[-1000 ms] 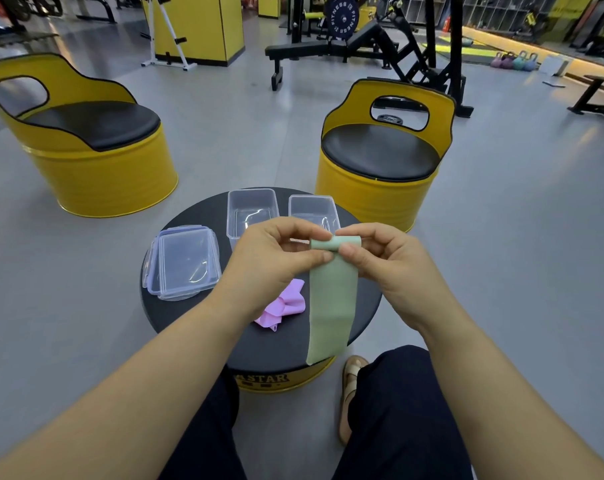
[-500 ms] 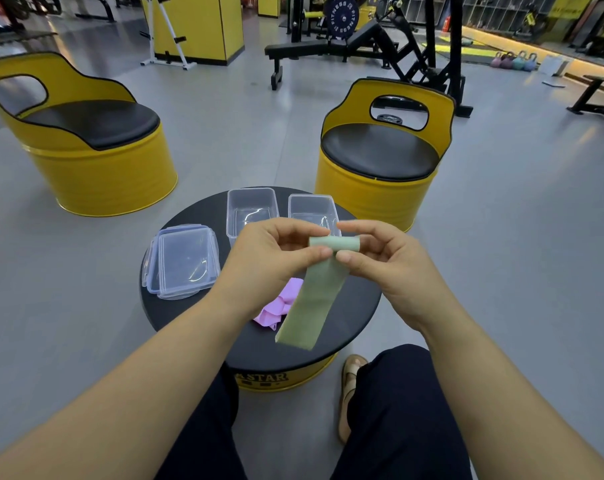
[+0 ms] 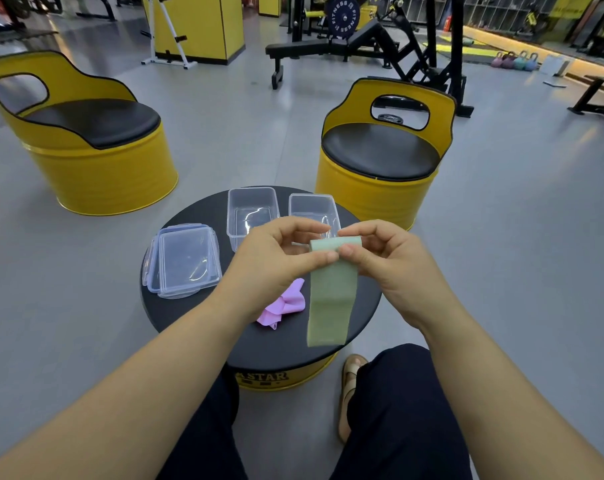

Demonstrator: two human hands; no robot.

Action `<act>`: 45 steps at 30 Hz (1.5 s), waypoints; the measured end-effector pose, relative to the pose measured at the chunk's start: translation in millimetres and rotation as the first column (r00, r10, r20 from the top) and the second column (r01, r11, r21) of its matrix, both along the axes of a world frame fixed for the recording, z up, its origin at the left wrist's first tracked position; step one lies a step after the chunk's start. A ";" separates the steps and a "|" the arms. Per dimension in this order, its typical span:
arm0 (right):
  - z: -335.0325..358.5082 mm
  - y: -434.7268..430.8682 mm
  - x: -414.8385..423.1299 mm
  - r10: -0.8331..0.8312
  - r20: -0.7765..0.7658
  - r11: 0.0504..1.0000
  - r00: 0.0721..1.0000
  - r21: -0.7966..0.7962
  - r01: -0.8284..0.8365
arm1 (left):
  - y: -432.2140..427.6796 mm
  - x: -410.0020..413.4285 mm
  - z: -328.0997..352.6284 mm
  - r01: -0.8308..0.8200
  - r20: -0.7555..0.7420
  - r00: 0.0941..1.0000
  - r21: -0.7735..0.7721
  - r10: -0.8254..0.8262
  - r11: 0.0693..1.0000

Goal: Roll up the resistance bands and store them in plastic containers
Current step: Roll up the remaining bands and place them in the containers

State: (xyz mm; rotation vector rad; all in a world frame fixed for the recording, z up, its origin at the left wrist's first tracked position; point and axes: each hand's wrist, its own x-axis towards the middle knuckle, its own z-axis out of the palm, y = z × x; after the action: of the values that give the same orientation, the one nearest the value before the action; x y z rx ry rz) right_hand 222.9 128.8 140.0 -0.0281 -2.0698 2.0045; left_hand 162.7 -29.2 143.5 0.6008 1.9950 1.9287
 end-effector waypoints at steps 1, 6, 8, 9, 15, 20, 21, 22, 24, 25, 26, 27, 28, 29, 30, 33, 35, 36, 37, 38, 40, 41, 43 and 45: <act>-0.6 0.7 0.2 -0.002 -0.005 1.000 1.000 0.007 0.002 | -0.1 -0.6 -0.6 -0.003 0.023 1.000 -0.006 0.003 1.000; -3.4 1.5 0.3 -0.004 -0.025 1.000 1.000 0.025 0.005 | -0.1 -0.2 -1.6 0.016 0.060 0.998 -0.028 -0.014 0.999; -4.2 1.4 0.3 -0.010 -0.028 1.000 1.000 0.018 0.011 | -0.2 -0.6 -2.4 0.011 0.051 0.999 -0.015 -0.010 1.000; -4.4 1.3 0.2 -0.014 -0.028 1.000 1.000 0.022 0.015 | -0.3 -1.0 -2.8 0.007 0.051 0.999 0.003 -0.008 1.000; -3.0 3.9 2.1 0.018 0.046 1.000 0.999 0.011 -0.019 | -0.2 -1.9 -2.7 -0.003 0.017 1.000 0.044 0.002 0.999; -3.2 3.9 3.3 0.019 0.112 1.000 0.994 -0.025 -0.016 | -0.8 -5.2 -6.2 0.011 0.007 1.000 0.054 -0.011 0.998; -3.3 3.4 3.5 0.014 0.108 1.000 0.994 -0.029 -0.011 | -0.5 -5.5 -7.3 0.013 0.017 1.000 0.060 -0.014 0.998; -3.7 2.6 3.6 0.010 0.103 0.999 0.995 -0.043 -0.006 | -0.1 -5.4 -8.4 0.011 0.036 0.999 0.066 -0.014 0.998; -6.6 0.9 3.2 0.007 0.096 0.995 0.995 -0.103 0.003 | 0.8 -4.2 -10.9 0.018 0.096 0.995 0.078 -0.026 0.997; -8.4 -0.3 3.1 0.009 0.095 0.991 0.995 -0.133 0.004 | 1.3 -4.0 -12.7 0.033 0.134 0.990 0.096 -0.046 0.995; -10.3 -1.2 3.2 0.015 0.096 0.989 0.995 -0.150 0.000 | 1.3 -4.2 -14.7 0.052 0.175 0.982 0.120 -0.073 0.991; -11.4 -1.8 3.9 0.025 0.096 0.989 0.995 -0.146 -0.011 | 0.6 -5.0 -15.7 0.076 0.212 0.972 0.145 -0.106 0.986; -11.7 -0.8 4.6 0.042 0.095 0.992 0.995 -0.120 -0.031 | -1.3 -6.1 -15.7 0.106 0.241 0.960 0.162 -0.144 0.981; -10.3 1.6 5.8 0.073 0.094 0.995 0.993 -0.068 -0.067 | -3.7 -8.3 -15.1 0.151 0.264 0.946 0.166 -0.191 0.975; -7.3 5.7 6.4 0.123 0.102 0.992 0.987 0.012 -0.125 | -7.1 -11.0 -13.9 0.214 0.285 0.925 0.162 -0.253 0.963; 7.1 18.6 5.4 0.307 0.216 0.893 0.927 0.273 -0.359 | -15.3 -18.3 -7.9 0.430 0.344 0.825 0.132 -0.448 0.893; 17.6 20.0 3.2 0.394 0.274 0.817 0.877 0.334 -0.471 | -17.5 -20.1 -3.5 0.534 0.373 0.755 0.129 -0.540 0.836; 22.3 18.3 2.4 0.432 0.276 0.785 0.859 0.354 -0.509 | -17.4 -19.9 -1.6 0.572 0.387 0.717 0.151 -0.581 0.806; 26.6 16.0 2.0 0.462 0.276 0.757 0.843 0.373 -0.537 | -17.4 -20.2 -1.1 0.595 0.398 0.684 0.179 -0.611 0.784; 29.8 13.7 1.7 0.478 0.277 0.736 0.834 0.392 -0.552 | -17.3 -20.5 -1.1 0.609 0.406 0.663 0.196 -0.629 0.769; 33.4 10.1 2.3 0.475 0.277 0.716 0.835 0.431 -0.550 | -18.0 -20.8 -4.0 0.619 0.405 0.653 0.203 -0.640 0.759; 33.3 9.4 3.0 0.467 0.275 0.709 0.840 0.450 -0.542 | -17.9 -20.8 -6.1 0.617 0.402 0.655 0.205 -0.640 0.760; 32.8 7.2 4.8 0.457 0.274 0.689 0.846 0.492 -0.532 | -18.2 -19.9 -9.6 0.605 0.406 0.653 0.228 -0.640 0.762; 32.8 4.0 6.4 0.452 0.264 0.679 0.852 0.518 -0.521 | -18.5 -18.2 -10.6 0.597 0.411 0.641 0.264 -0.648 0.758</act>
State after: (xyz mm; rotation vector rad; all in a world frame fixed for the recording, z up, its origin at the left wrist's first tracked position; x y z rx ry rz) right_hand 229.3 132.8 172.8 0.6058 -2.9212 1.5176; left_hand 144.6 -47.8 132.9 0.6461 1.1567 1.5371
